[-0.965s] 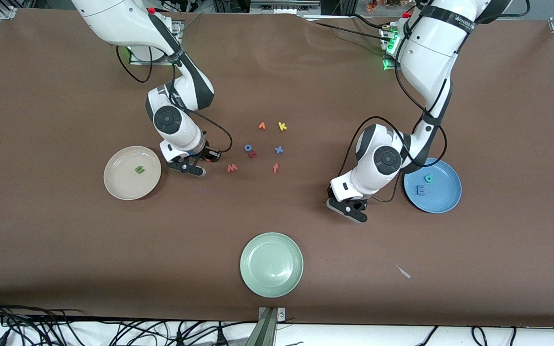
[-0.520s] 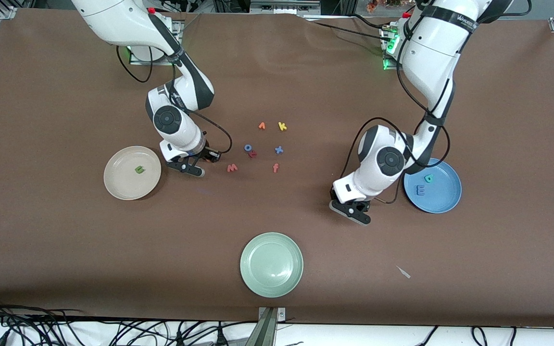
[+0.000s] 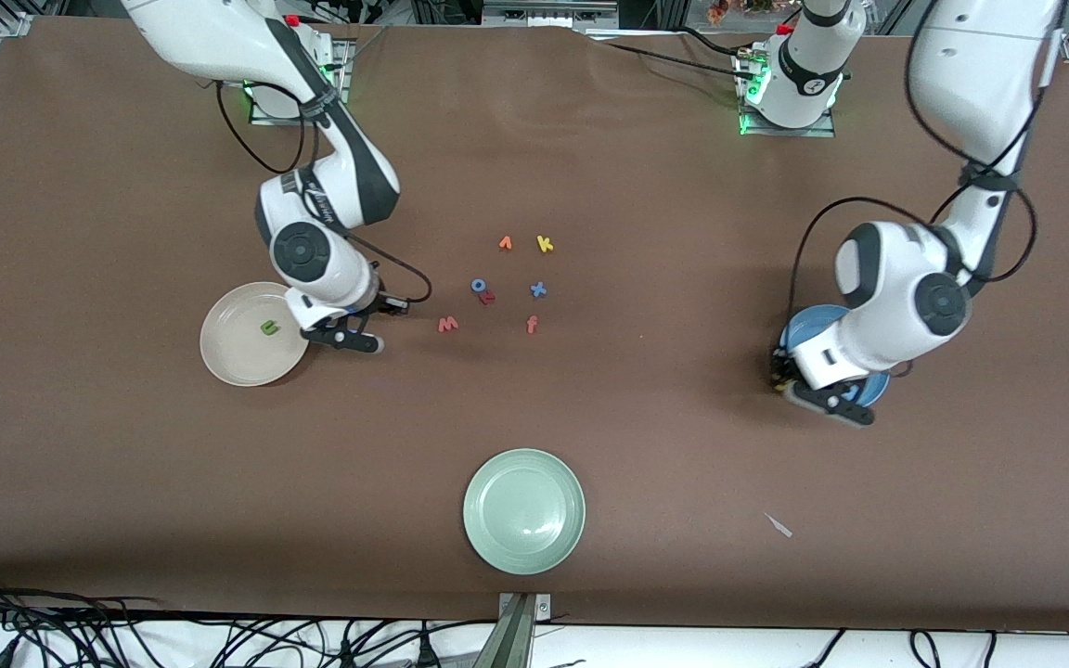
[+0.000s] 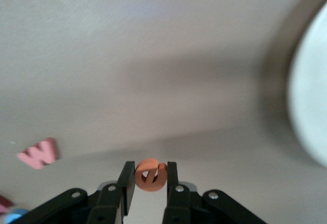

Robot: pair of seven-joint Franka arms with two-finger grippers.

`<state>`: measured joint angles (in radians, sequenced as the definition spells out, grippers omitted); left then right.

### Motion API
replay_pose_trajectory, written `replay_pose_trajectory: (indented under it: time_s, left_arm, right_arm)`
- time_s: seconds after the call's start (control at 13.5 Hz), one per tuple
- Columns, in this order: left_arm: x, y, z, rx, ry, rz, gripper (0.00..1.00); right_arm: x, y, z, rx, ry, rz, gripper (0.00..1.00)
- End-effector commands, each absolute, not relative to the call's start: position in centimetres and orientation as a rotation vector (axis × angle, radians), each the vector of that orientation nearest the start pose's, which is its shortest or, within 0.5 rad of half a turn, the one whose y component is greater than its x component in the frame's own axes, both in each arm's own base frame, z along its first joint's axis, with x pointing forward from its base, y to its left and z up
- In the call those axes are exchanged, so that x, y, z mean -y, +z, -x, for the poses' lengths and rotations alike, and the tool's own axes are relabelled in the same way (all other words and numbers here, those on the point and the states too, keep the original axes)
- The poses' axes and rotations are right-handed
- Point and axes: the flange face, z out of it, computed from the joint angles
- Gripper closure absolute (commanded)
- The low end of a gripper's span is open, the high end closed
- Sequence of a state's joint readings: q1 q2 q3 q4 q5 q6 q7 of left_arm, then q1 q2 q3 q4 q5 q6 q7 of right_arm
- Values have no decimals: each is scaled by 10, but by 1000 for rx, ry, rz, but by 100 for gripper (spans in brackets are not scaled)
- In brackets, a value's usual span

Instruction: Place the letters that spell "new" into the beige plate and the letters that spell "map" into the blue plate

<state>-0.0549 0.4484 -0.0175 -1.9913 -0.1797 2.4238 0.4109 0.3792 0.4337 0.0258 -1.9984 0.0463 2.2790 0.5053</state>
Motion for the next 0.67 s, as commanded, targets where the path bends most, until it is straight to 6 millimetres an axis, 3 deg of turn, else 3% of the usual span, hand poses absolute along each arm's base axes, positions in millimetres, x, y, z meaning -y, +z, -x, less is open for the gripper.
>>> replay_pose_trajectory:
  time_s: [0.0,0.22,0.37,0.45,0.52,0.59]
  left_arm:
    - [-5,240,-578,-578,25,3178,83]
    - [-48,221,-575,-556,69,3144,79]
    - [-60,217,-576,-528,71,3140,79]
    - [-60,215,-577,-524,58,3136,73]
    - [-61,214,-578,-521,47,3134,52]
    - [-61,213,-579,-516,40,3133,5]
  right_arm:
    - [-191,248,-554,-15,275,3158,80]
    - [-155,249,-562,154,301,3159,79]
    - [-125,247,-569,226,306,3159,79]
    - [-106,245,-573,257,309,3159,79]
    - [-89,242,-576,269,313,3153,78]
    - [-77,237,-577,266,323,3150,72]
